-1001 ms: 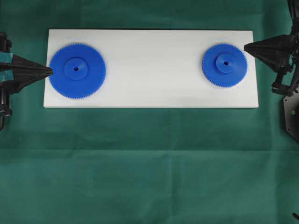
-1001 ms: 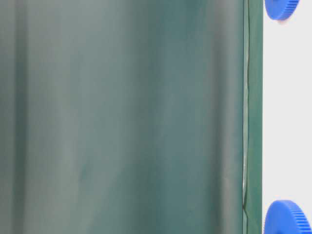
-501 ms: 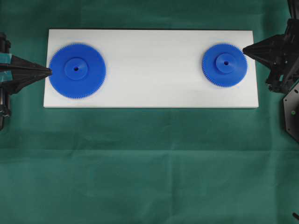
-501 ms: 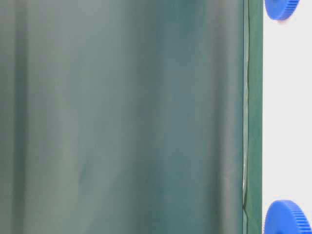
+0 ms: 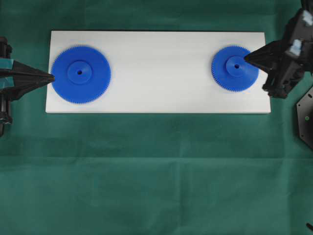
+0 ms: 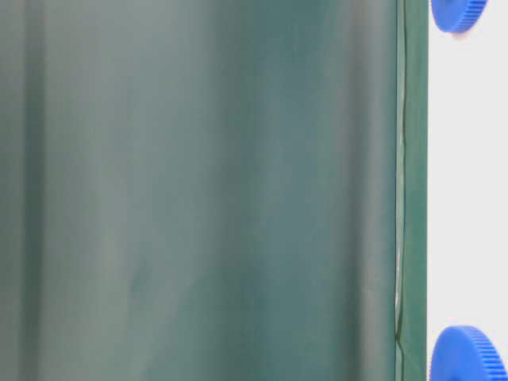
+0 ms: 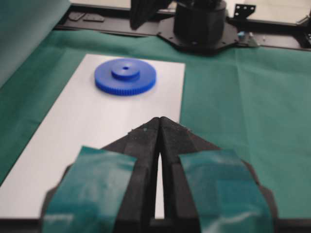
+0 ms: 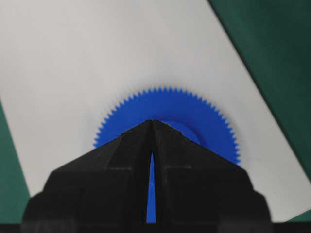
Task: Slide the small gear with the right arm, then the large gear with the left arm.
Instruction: 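Press down on the hub and slide the small gear left toward the large gear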
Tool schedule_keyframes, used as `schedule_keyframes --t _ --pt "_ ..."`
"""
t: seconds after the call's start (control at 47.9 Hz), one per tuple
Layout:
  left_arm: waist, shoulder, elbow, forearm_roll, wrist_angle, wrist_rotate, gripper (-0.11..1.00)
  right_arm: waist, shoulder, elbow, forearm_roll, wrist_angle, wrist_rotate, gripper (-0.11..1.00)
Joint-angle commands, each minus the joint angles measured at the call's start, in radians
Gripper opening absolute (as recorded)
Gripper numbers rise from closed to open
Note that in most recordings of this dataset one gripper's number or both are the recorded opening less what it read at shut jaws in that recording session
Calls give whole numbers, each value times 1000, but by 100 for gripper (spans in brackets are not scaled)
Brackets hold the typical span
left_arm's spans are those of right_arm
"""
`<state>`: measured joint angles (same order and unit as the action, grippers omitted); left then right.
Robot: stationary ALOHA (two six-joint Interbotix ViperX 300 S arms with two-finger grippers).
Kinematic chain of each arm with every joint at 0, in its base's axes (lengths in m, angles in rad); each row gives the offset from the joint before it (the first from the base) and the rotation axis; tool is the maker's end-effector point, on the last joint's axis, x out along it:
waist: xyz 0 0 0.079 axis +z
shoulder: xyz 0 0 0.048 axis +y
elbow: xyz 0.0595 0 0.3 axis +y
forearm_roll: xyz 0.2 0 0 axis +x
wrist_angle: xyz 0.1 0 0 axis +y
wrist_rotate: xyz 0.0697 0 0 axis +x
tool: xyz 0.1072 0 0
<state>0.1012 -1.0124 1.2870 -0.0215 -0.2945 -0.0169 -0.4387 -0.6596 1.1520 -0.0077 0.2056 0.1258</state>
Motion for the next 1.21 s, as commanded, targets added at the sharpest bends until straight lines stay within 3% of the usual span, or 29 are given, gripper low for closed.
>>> schedule_keyframes --t 0.0,0.355,1.189 --pt "-2 5 -9 0 -6 2 -1 -12 66 -8 -2 -40 0 53" --pt "-8 2 -5 -2 -5 2 -1 -34 265 -14 -5 -117 2 53" --pt "-6 -12 8 -2 -5 2 -1 -34 376 -11 -3 -175 3 53"
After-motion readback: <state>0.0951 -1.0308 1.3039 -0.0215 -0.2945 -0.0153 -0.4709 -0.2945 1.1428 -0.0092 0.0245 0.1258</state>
